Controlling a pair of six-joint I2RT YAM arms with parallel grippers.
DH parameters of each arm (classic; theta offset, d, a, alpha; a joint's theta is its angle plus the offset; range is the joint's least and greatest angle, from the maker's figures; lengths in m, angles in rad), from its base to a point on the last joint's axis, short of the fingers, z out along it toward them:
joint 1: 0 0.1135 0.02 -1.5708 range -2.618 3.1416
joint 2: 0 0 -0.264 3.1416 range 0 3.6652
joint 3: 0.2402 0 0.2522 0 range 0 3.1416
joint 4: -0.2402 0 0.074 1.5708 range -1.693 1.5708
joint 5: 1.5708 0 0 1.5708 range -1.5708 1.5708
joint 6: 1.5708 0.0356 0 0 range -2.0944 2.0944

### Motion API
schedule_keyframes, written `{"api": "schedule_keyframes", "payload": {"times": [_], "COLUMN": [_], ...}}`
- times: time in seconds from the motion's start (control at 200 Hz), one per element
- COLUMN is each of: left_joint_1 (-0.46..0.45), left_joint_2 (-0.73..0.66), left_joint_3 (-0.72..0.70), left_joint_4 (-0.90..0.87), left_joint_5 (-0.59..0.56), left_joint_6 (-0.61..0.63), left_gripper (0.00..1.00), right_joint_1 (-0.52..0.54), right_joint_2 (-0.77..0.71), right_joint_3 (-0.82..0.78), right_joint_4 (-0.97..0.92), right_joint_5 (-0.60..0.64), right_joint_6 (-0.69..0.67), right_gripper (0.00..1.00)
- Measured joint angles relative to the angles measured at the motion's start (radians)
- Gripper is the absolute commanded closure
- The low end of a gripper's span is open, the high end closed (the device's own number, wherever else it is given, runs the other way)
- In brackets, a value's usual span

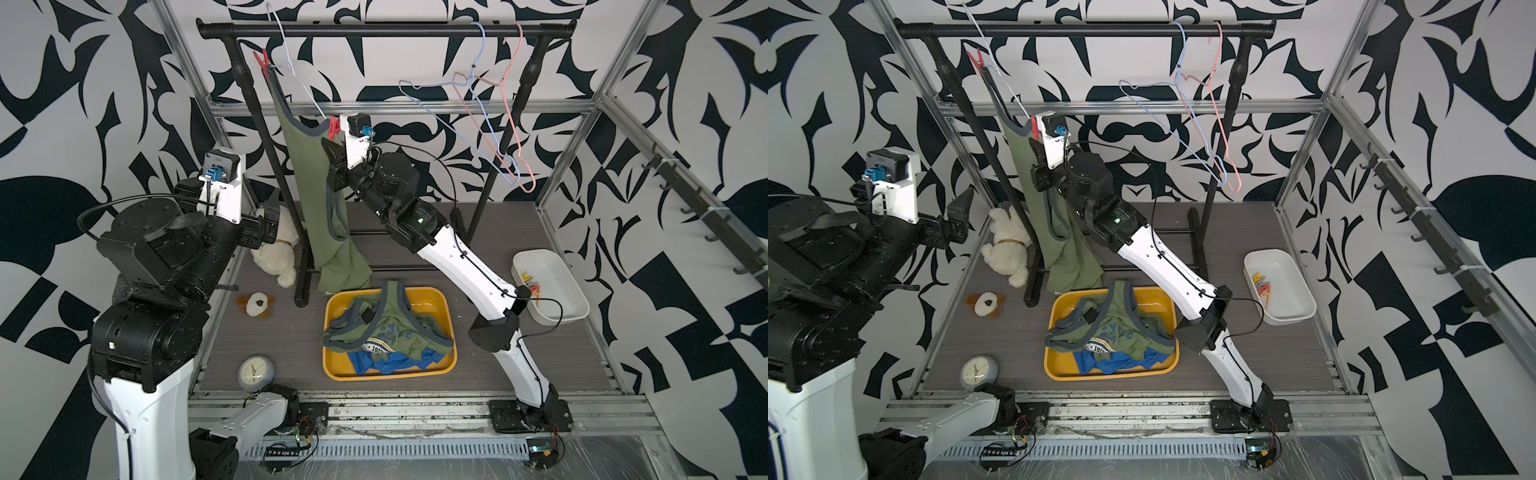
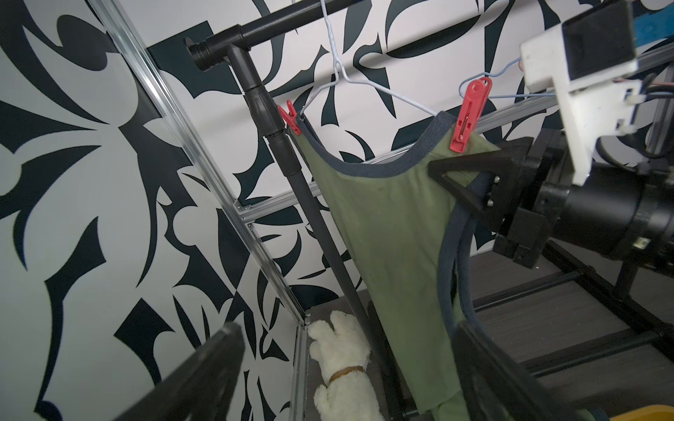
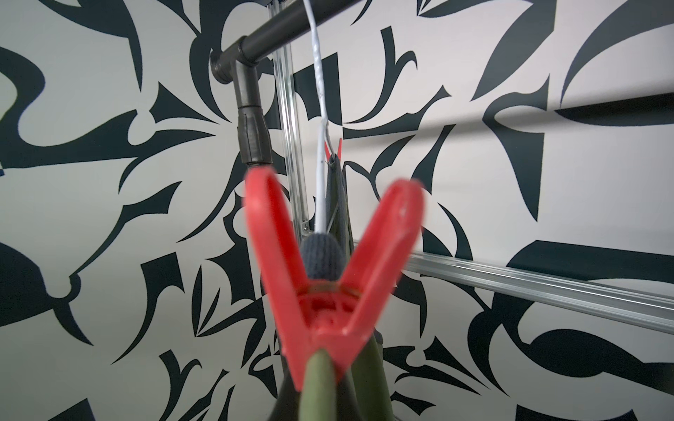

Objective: Remove the clothespins securing tank tops to the hanger
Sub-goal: Pick up the hanger from the clothesline.

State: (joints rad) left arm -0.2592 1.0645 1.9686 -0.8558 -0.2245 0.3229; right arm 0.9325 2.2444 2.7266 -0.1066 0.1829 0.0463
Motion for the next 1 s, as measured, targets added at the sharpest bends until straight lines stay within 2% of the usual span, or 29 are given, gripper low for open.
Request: {"api": "schedule_keyframes", "payload": {"times": [0.51, 0.885, 1.0], "left_joint_1": [0.013, 0.017, 0.017], "left_joint_2": [0.017, 0.016, 0.015], "left_joint_3": [0.004, 0.008, 0.008], "left_joint_4": [0.0, 0.0, 0.0], "left_joint_5": [0.004, 0.009, 0.013], "left_joint_6": [0.0, -0.001, -0.001], "left_gripper": [0.06, 0.06, 0.06], "right_joint_1": [-0.002, -0.002, -0.002], "right_joint_2": [-0.202, -0.244, -0.294], "right_joint_3": [-0.036, -0.026, -0.068], "right_joint_4": [-0.116, -0.257, -0.305], "right_joint_5": [-0.043, -0.049, -0.05], "right_joint_6": [-0.051, -0.055, -0.061], "right_gripper": [1.0, 1.0, 1.0]}}
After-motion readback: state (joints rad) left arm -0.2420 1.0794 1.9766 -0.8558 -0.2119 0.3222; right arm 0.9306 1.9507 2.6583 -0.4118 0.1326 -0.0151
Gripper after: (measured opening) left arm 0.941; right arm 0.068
